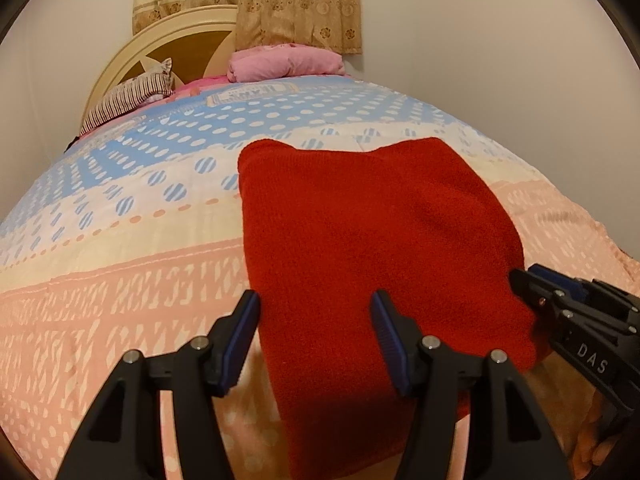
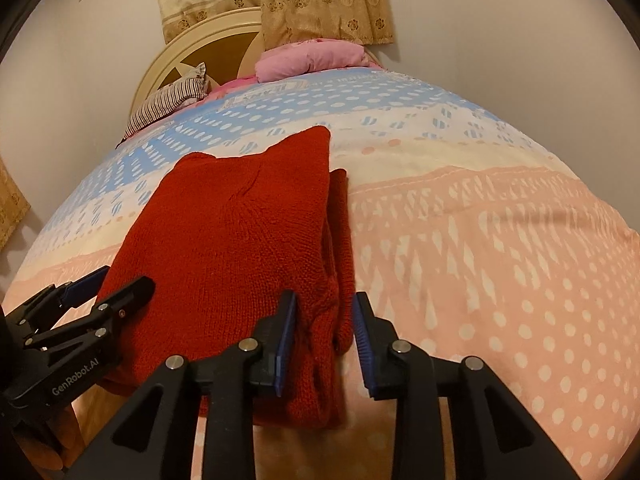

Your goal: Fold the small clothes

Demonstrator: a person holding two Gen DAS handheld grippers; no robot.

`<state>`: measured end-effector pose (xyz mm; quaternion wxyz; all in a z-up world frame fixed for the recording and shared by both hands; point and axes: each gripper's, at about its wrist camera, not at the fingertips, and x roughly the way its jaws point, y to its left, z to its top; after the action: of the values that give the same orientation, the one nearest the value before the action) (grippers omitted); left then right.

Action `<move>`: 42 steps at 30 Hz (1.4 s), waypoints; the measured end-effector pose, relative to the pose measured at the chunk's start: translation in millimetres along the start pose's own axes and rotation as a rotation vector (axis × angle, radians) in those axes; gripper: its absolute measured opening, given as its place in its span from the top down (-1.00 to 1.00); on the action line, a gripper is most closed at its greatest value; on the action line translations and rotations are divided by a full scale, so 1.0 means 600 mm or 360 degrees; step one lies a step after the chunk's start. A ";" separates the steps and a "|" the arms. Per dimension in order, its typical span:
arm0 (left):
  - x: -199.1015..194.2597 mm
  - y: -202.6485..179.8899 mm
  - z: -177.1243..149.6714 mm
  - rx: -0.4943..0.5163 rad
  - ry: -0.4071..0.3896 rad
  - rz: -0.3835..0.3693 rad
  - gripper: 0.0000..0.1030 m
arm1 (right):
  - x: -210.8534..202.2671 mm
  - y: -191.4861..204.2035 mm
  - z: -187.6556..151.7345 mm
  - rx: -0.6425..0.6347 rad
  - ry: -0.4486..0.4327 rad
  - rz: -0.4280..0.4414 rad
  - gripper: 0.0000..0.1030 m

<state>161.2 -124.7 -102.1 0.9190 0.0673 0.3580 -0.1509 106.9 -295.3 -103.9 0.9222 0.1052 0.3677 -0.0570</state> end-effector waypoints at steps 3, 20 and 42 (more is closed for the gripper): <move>0.002 -0.001 -0.001 0.0004 -0.0001 0.0016 -0.22 | -0.001 0.008 -0.002 -0.0037 -0.0017 -0.0043 0.43; -0.024 0.102 0.008 -0.0383 0.0037 -0.0399 -0.43 | -0.004 -0.020 -0.004 0.0103 -0.0017 0.0013 0.12; 0.147 0.127 0.061 -0.0659 0.0121 -0.0651 -0.37 | 0.161 -0.079 0.108 0.0377 0.0143 0.0495 0.01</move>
<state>270.9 -81.1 -133.9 0.8496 -0.1896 0.4214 -0.2543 211.4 -359.5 -132.2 0.8837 0.2710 0.3785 0.0479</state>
